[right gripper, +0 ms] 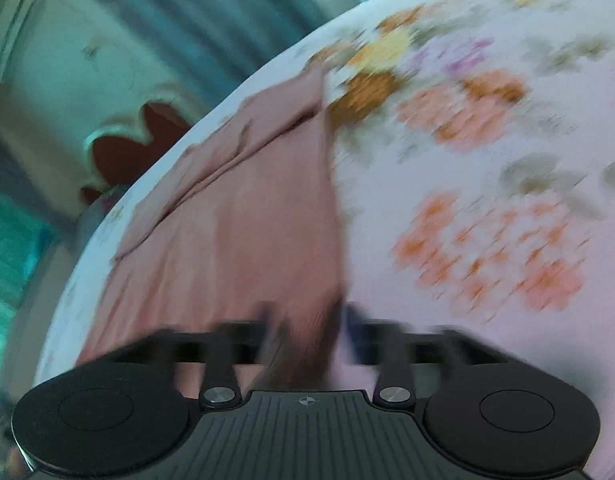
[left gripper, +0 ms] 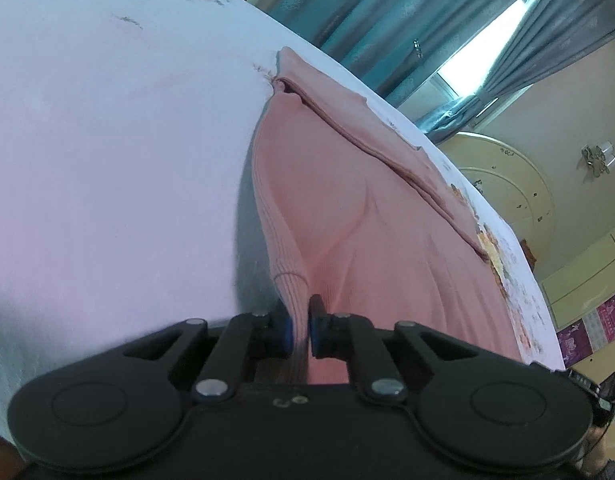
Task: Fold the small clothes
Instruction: 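Grasp the hem with both grippers and lift it toward the collar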
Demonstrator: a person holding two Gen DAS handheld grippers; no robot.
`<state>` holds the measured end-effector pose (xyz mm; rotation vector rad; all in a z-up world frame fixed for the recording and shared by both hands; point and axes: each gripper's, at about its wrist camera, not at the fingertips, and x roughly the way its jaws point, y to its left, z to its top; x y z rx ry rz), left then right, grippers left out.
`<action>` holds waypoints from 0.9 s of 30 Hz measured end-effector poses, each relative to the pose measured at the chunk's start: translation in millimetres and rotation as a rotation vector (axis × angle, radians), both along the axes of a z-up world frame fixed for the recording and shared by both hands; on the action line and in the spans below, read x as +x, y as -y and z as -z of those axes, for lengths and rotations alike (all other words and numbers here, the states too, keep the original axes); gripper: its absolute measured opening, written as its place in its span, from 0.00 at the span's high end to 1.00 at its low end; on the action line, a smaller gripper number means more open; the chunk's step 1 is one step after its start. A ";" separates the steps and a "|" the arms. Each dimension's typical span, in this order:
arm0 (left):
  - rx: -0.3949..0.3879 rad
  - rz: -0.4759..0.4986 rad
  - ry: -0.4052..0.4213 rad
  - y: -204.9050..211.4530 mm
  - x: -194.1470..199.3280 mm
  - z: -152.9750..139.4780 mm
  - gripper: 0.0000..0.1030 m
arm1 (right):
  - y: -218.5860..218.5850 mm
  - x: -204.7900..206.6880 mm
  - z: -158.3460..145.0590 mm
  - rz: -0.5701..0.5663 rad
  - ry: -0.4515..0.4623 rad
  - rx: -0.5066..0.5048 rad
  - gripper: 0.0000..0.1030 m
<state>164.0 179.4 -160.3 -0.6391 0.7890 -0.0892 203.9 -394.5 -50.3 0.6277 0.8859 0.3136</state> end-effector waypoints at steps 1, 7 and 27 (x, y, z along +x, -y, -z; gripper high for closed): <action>-0.009 -0.001 0.002 -0.7 -1.7 1.2 0.89 | 1.6 4.8 2.7 -0.004 -0.017 0.023 0.45; -0.054 -0.019 0.007 -6.3 -2.8 7.9 0.89 | 7.9 0.5 7.4 -0.078 -0.074 0.108 0.47; -0.060 -0.107 0.055 -7.7 -7.6 -11.7 0.94 | -4.3 -0.6 -20.4 -0.094 -0.008 0.072 0.94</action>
